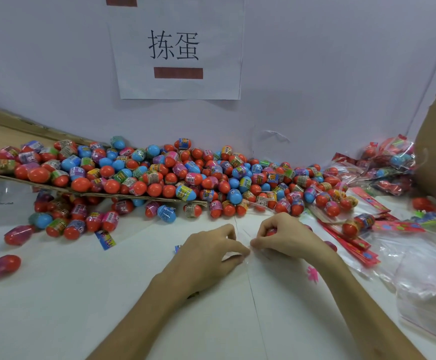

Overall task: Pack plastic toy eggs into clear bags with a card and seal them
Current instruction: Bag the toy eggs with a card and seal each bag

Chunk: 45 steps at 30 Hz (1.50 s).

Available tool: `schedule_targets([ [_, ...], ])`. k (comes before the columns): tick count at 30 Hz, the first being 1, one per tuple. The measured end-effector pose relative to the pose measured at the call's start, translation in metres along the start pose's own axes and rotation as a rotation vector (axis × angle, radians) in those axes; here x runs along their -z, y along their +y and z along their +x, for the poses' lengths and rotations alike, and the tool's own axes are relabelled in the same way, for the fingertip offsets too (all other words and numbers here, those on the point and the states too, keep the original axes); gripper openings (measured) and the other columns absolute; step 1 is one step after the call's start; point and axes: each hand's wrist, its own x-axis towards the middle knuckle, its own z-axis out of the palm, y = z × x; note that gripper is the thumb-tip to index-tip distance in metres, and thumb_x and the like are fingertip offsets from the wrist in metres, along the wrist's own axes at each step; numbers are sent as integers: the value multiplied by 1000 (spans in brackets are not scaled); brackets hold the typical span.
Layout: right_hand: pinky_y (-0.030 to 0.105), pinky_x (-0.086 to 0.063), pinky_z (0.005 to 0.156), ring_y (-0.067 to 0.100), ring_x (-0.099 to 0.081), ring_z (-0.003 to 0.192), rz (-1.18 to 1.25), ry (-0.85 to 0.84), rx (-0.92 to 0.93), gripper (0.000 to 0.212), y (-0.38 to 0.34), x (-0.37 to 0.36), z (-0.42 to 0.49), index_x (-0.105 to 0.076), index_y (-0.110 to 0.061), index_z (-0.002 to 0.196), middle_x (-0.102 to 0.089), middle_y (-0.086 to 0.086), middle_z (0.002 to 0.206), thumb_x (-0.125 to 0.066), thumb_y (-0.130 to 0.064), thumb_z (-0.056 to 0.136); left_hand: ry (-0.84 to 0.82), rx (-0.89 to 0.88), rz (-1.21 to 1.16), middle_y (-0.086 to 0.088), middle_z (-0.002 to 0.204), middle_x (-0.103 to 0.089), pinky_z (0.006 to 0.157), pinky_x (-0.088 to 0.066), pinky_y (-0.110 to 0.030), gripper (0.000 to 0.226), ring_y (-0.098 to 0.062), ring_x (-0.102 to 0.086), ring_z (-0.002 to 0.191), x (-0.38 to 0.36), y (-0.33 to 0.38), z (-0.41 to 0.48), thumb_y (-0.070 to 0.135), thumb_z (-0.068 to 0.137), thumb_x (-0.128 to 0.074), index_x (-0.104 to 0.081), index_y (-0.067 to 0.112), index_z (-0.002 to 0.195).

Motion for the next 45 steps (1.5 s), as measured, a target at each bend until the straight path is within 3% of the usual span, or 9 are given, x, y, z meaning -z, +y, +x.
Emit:
schedule_targets([
  [7, 24, -48, 66, 8, -64, 78, -8, -6, 14, 20, 2, 0, 2, -76, -25, 69, -69, -17, 68, -82, -38, 83, 38, -50, -47, 16, 123, -59, 85, -51, -35, 12, -7, -54, 105, 1, 0, 1, 32, 99, -64, -76, 29, 102],
  [11, 19, -44, 63, 7, -63, 77, -7, 4, 26, 19, 2, 0, 3, -74, -28, 69, -69, -17, 68, -80, -36, 85, -16, -56, -97, 17, 123, -63, 93, -49, -33, 23, -8, -52, 109, 0, 0, 4, 38, 99, -63, -73, 30, 117],
  [14, 20, -44, 63, 7, -63, 77, -13, 1, 29, 19, 1, 1, 2, -75, -28, 69, -69, -18, 67, -79, -34, 86, -31, -56, -72, 18, 123, -60, 88, -47, -31, 34, -5, -48, 106, -2, 1, 4, 52, 97, -63, -71, 37, 126],
  [22, 20, -43, 62, 5, -61, 74, -6, -22, 8, 21, -3, 2, -1, -75, -27, 68, -70, -14, 67, -80, -37, 86, 82, -34, -160, 18, 109, -67, 83, -50, -32, 13, -5, -56, 100, -4, -1, 2, 36, 95, -71, -79, 31, 103],
  [29, 18, -41, 64, -2, -61, 69, 33, -31, 38, 20, -7, 5, -5, -76, -27, 73, -70, -16, 69, -77, -39, 89, 181, 45, -332, 17, 88, -69, 70, -52, -35, 5, -9, -63, 76, -5, 0, 2, 27, 90, -69, -74, 27, 89],
  [32, 23, -42, 52, 5, -52, 54, 241, 77, 72, 20, -9, 5, -8, -77, -28, 78, -65, -8, 69, -72, -41, 92, 246, 140, -516, 23, 82, -70, 66, -49, -21, 12, -6, -64, 76, -3, -1, 4, 19, 93, -72, -73, 28, 86],
  [38, 27, -45, 49, 10, -51, 54, 555, 220, 294, 15, -17, 14, -15, -74, -30, 106, -60, -10, 67, -73, -21, 94, 266, 355, -1231, -8, 103, -78, 65, -61, -33, 9, -23, -75, 82, 16, -2, 9, 9, 101, -62, -69, 10, 96],
  [41, 25, -46, 50, 11, -52, 57, 624, 274, 369, 15, -24, 7, -18, -70, -24, 104, -61, -5, 75, -77, -23, 90, 199, 466, -1495, -13, 112, -77, 62, -60, -36, 12, -29, -77, 87, 20, 1, 11, 15, 102, -59, -63, 12, 91],
  [45, 25, -46, 55, 18, -53, 75, 855, 155, 379, 25, -33, -1, -17, -67, -12, 97, -61, 3, 96, -52, -16, 76, 151, 423, -1650, -11, 124, -74, 74, -62, -36, 23, -33, -74, 108, 17, 2, 12, 18, 108, -49, -68, 17, 96],
])
